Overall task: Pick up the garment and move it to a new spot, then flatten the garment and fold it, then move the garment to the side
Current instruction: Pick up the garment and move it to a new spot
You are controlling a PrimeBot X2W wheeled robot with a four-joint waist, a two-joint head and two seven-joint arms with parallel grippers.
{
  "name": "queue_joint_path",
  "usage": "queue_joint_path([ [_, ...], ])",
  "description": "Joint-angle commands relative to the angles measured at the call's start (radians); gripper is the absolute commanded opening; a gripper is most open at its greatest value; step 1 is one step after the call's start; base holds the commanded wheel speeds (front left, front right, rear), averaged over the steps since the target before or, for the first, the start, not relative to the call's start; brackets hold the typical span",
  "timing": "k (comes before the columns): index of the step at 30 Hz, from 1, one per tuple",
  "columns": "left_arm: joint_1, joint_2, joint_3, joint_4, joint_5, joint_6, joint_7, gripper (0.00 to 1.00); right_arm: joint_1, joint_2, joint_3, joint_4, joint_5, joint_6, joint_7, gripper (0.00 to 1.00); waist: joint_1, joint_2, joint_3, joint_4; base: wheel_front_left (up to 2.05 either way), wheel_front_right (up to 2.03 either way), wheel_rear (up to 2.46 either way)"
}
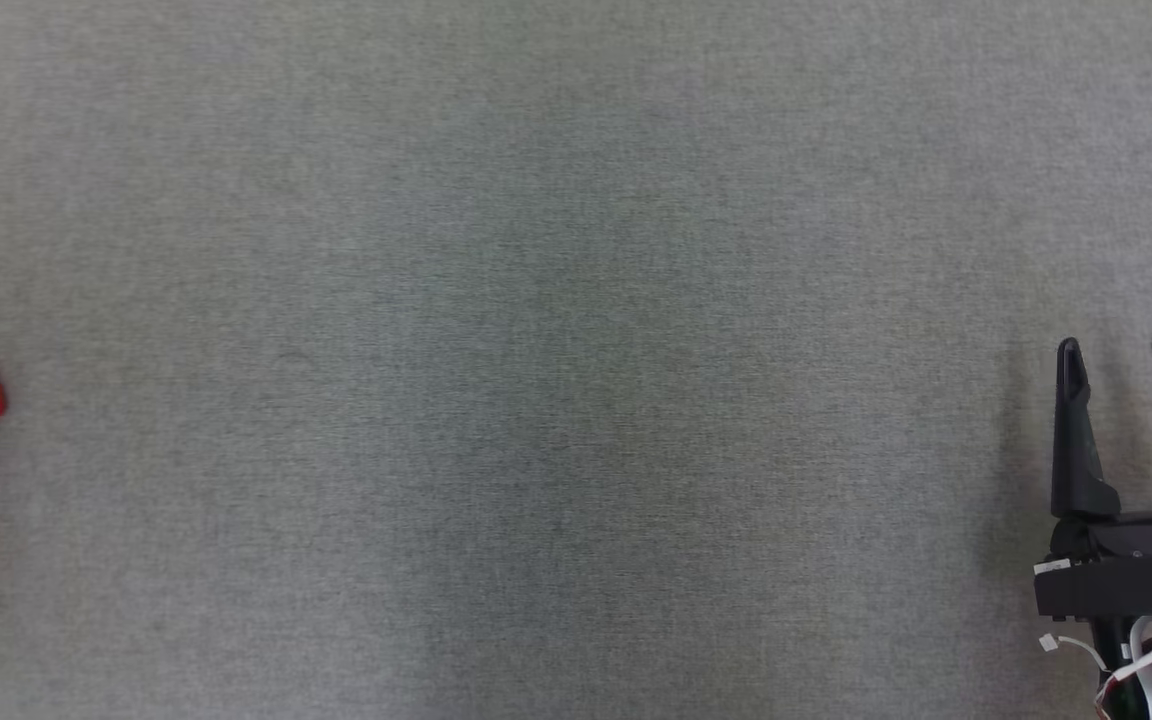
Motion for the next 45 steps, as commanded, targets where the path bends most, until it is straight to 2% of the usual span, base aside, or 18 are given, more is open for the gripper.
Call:
queue_joint_path([
  [1,0.015,0.017,-0.019,0.019,-0.016,0.002,0.05,1.0,-0.009,0.004,0.002,-0.003,-0.003,0.0,0.0,1.0,-0.0002,-0.0002,0.012,-0.015,0.0,0.0,0.0],
  [7,0.051,0.019,-0.065,0.082,-0.061,0.002,0.195,1.0,-0.018,0.01,0.014,0.004,-0.006,0.0,-0.005,1.0,-0.0002,-0.0002,0.014,-0.024,0.0,0.0,0.0],
  [8,0.056,0.025,-0.069,0.093,-0.063,0.003,0.203,0.95,-0.02,0.009,0.016,0.005,-0.006,0.0,-0.005,1.0,-0.0002,-0.0002,0.015,-0.027,0.0,0.0,0.0],
  [9,0.061,0.027,-0.073,0.104,-0.066,0.003,0.213,0.46,-0.021,0.008,0.018,0.007,-0.006,0.0,-0.005,1.0,-0.0002,-0.0002,0.015,-0.029,0.0,0.0,0.0],
  [10,0.062,0.028,-0.077,0.109,-0.069,0.003,0.217,0.09,-0.022,0.007,0.019,0.008,-0.005,0.0,-0.006,1.0,-0.0002,-0.0002,0.015,-0.031,0.0,0.0,0.0],
  [11,0.062,0.03,-0.084,0.108,-0.067,0.003,0.209,0.0,-0.024,0.004,0.02,0.011,-0.003,0.0,-0.007,1.0,-0.0002,-0.0002,0.013,-0.033,0.0,0.0,0.0],
  [15,0.042,0.049,-0.109,0.04,-0.064,0.002,0.112,0.0,-0.026,-0.002,0.015,0.028,0.005,0.0,-0.012,1.0,-0.0002,-0.0002,-0.006,-0.033,0.0,0.0,0.0],
  [18,0.011,0.082,-0.122,-0.014,-0.044,0.002,-0.004,0.0,-0.022,-0.002,0.018,0.049,0.012,0.0,-0.022,1.0,-0.0002,-0.0002,-0.035,-0.03,0.0,0.0,0.0],
  [23,-0.059,0.103,-0.145,-0.097,0.018,0.017,-0.206,0.0,-0.008,0.018,0.029,0.082,0.02,0.0,-0.039,1.0,-0.0002,-0.0002,-0.1,-0.03,0.0,0.0,0.0],
  [26,-0.108,0.098,-0.168,-0.176,0.063,0.028,-0.299,0.0,0.0,0.023,0.037,0.111,0.034,0.0,-0.052,1.0,-0.0002,-0.0002,-0.145,-0.044,0.0,0.0,0.0],
  [29,-0.155,0.083,-0.21,-0.286,0.098,0.022,-0.348,0.0,0.015,0.042,0.045,0.13,0.037,0.0,-0.063,1.0,-0.0002,-0.0002,-0.186,-0.068,0.0,0.0,0.0],
  [30,-0.155,0.083,-0.21,-0.286,0.098,0.022,-0.348,0.0,0.015,0.042,0.045,0.13,0.037,0.0,-0.063,1.0,-0.0002,-0.0002,-0.186,-0.068,0.0,0.0,0.0],
  [33,-0.185,0.055,-0.249,-0.399,0.111,0.018,-0.345,0.0,0.03,0.055,0.047,0.147,0.04,0.0,-0.071,1.0,-0.0002,-0.0002,-0.219,-0.105,0.0,0.0,0.0],
  [39,-0.22,-0.018,-0.316,-0.589,0.103,0.019,-0.29,0.0,0.05,0.08,0.056,0.176,0.054,0.0,-0.082,1.0,-0.0002,-0.0002,-0.265,-0.206,0.0,0.0,0.0],
  [45,-0.199,-0.133,-0.392,-0.7,0.086,0.035,-0.247,0.0,0.067,0.102,0.063,0.206,0.07,0.0,-0.088,1.0,-0.0002,-0.0002,-0.288,-0.293,0.0,0.0,0.0],
])
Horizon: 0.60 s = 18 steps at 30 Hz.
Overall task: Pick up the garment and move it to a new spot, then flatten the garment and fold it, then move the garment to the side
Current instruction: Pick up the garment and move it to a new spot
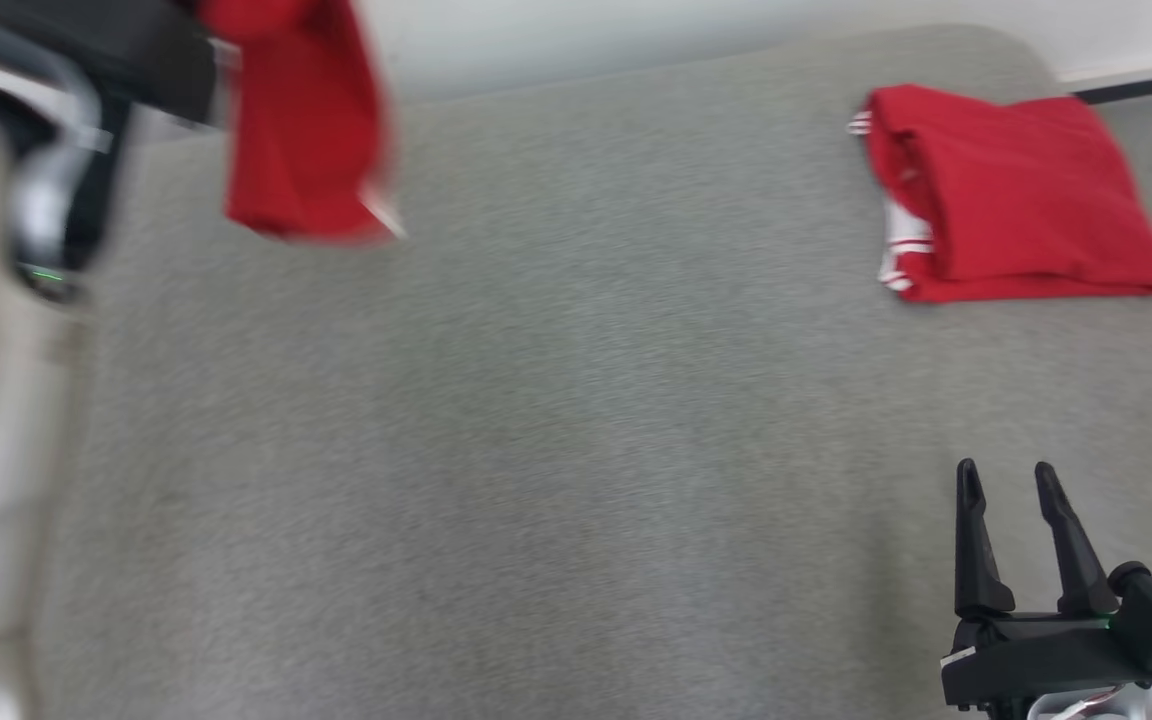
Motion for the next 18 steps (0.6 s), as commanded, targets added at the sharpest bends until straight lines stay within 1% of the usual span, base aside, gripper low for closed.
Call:
queue_joint_path([
  [1,0.021,-0.019,-0.012,-0.012,-0.002,0.007,0.002,0.0,0.007,0.006,0.003,0.005,0.009,0.0,-0.005,1.0,0.0001,0.0,-0.042,-0.08,0.0,0.0,0.0],
  [4,0.075,-0.076,-0.059,-0.027,-0.007,0.018,0.003,0.0,0.011,0.014,0.006,0.011,0.015,0.0,-0.006,1.0,0.0001,0.0,-0.045,-0.107,0.0,0.0,0.0],
  [8,0.187,-0.13,-0.106,-0.041,-0.015,0.039,-0.012,0.0,0.012,0.022,0.011,0.008,0.023,0.0,-0.006,1.0,0.0001,0.0,-0.037,-0.127,0.0,0.0,0.0],
  [11,0.304,-0.153,-0.129,-0.031,-0.023,0.064,-0.037,0.0,0.008,0.028,0.012,0.009,0.028,0.0,-0.006,1.0,0.0001,0.0,-0.029,-0.13,0.0,0.0,0.0],
  [13,0.38,-0.154,-0.147,-0.011,-0.016,0.078,-0.053,0.0,0.001,0.031,0.017,0.013,0.031,0.0,-0.006,1.0,0.0001,0.0,-0.021,-0.128,0.0,0.0,0.0],
  [14,0.447,-0.16,-0.158,0.011,-0.021,0.086,-0.077,0.0,-0.006,0.034,0.03,0.017,0.031,0.0,-0.006,1.0,0.0001,0.0,-0.013,-0.124,0.0,0.0,0.0],
  [17,0.543,-0.176,-0.182,0.072,-0.037,0.083,-0.106,0.0,-0.017,0.034,0.045,0.028,0.034,0.0,-0.006,1.0,0.0001,0.0,-0.006,-0.113,0.0,0.0,0.0],
  [18,0.563,-0.173,-0.185,0.094,-0.034,0.087,-0.115,0.0,-0.022,0.034,0.049,0.031,0.034,0.0,-0.006,1.0,0.0001,0.0,-0.005,-0.11,0.0,0.0,0.0],
])
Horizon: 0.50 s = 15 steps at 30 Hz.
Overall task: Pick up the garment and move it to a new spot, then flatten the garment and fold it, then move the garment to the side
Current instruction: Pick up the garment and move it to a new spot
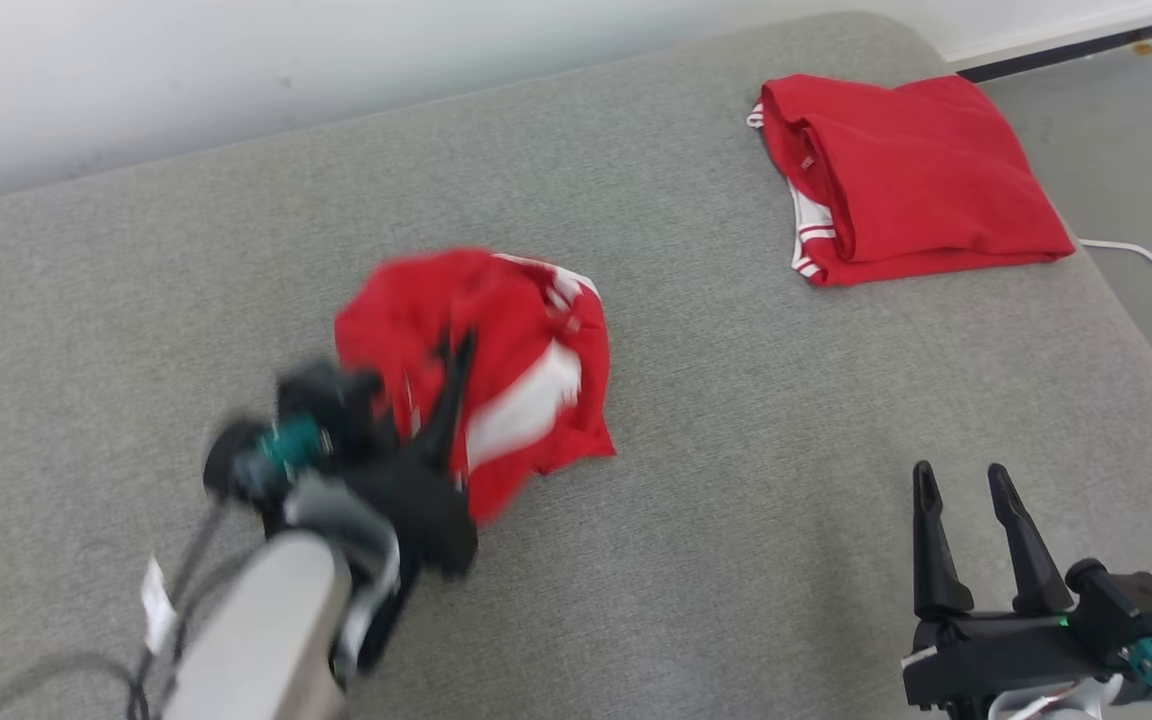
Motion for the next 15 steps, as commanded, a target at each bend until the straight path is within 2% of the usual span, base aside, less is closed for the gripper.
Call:
queue_joint_path([
  [1,0.018,0.007,-0.005,0.022,0.008,0.004,-0.02,0.12,-0.011,0.001,0.007,0.003,0.007,0.0,-0.004,1.0,0.0,0.0,0.004,0.009,0.0,0.0,0.0],
  [2,0.033,0.002,-0.015,0.042,0.009,0.001,-0.026,0.39,-0.014,0.002,0.005,0.005,0.007,0.0,-0.004,1.0,0.0,0.0,0.003,0.015,0.0,0.0,0.0],
  [3,0.044,-0.004,-0.021,0.057,0.005,-0.006,-0.035,1.0,-0.018,0.002,0.007,0.006,0.007,0.0,-0.004,1.0,0.0,0.0,0.002,0.021,0.0,0.0,0.0],
  [11,0.005,-0.016,0.001,0.041,0.017,-0.002,-0.144,1.0,0.003,-0.007,0.003,0.01,-0.006,0.0,-0.002,1.0,0.0,0.0,-0.048,0.097,0.0,0.0,0.0],
  [15,0.026,0.026,0.049,-0.011,0.026,0.015,-0.167,1.0,0.02,-0.019,0.004,0.001,-0.011,0.0,-0.002,1.0,0.0,0.0,-0.091,0.151,0.0,0.0,0.0],
])
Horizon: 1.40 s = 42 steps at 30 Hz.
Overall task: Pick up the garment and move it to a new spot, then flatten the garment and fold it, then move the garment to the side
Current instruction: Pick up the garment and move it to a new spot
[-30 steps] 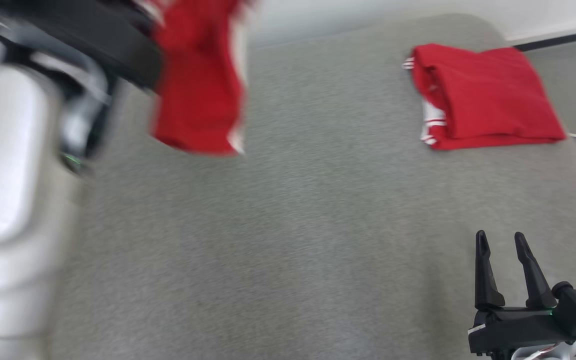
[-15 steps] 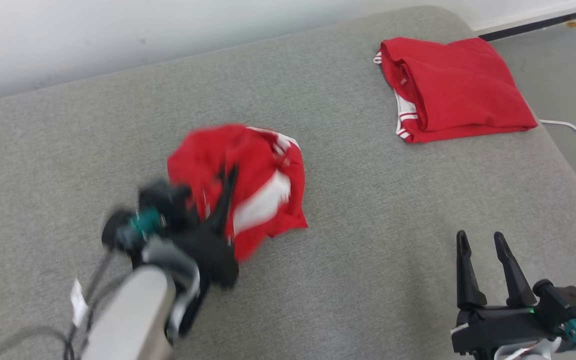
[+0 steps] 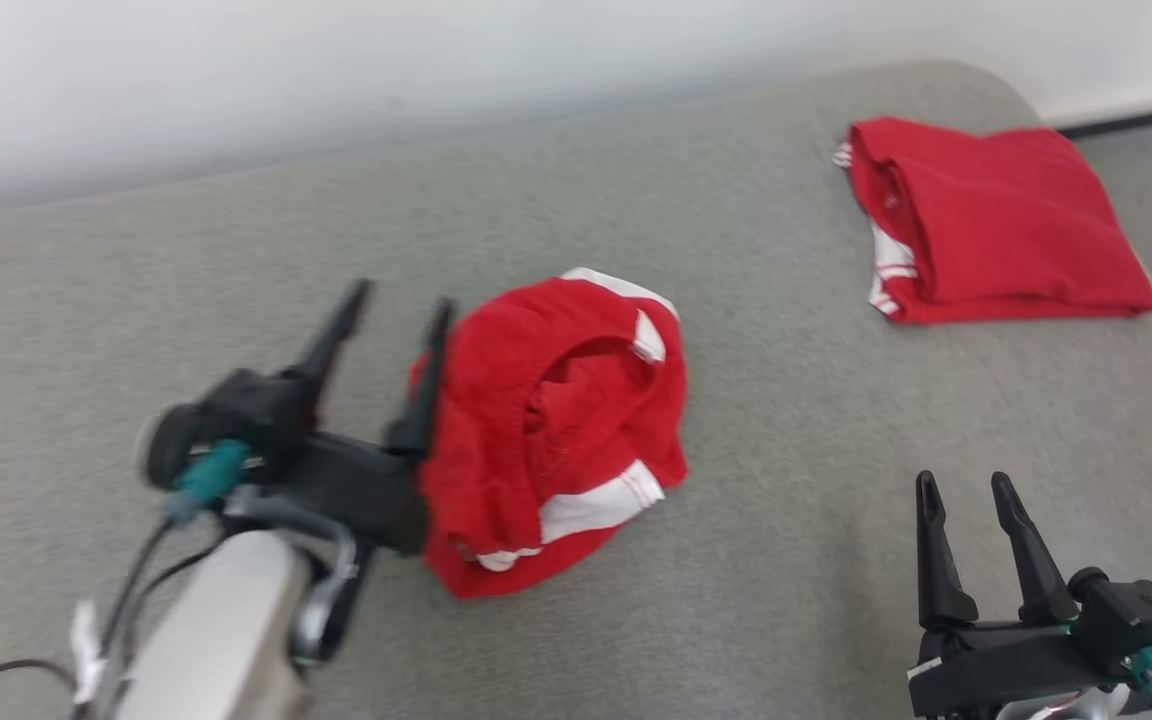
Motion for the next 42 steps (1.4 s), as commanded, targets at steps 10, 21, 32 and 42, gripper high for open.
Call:
queue_joint_path([
  [10,0.282,0.136,0.196,-0.191,0.015,0.084,-0.015,1.0,0.04,-0.036,0.015,-0.027,0.005,0.0,0.0,1.0,0.0,0.0,-0.124,0.132,0.0,0.0,0.0],
  [21,0.57,0.054,0.356,-0.322,0.046,0.081,-0.014,1.0,0.065,-0.047,0.02,-0.036,0.014,0.0,0.0,1.0,0.0,0.0,-0.134,0.163,0.0,0.0,0.0],
  [32,0.615,-0.048,0.446,-0.3,0.132,0.004,-0.014,1.0,0.076,-0.035,0.025,-0.021,0.016,0.0,0.0,1.0,0.0,0.0,-0.14,0.176,0.0,0.0,0.0],
  [42,0.605,-0.087,0.5,-0.28,0.179,-0.05,-0.014,1.0,0.08,-0.035,0.031,-0.016,0.019,0.0,0.0,1.0,0.0,0.0,-0.142,0.172,0.0,0.0,0.0],
])
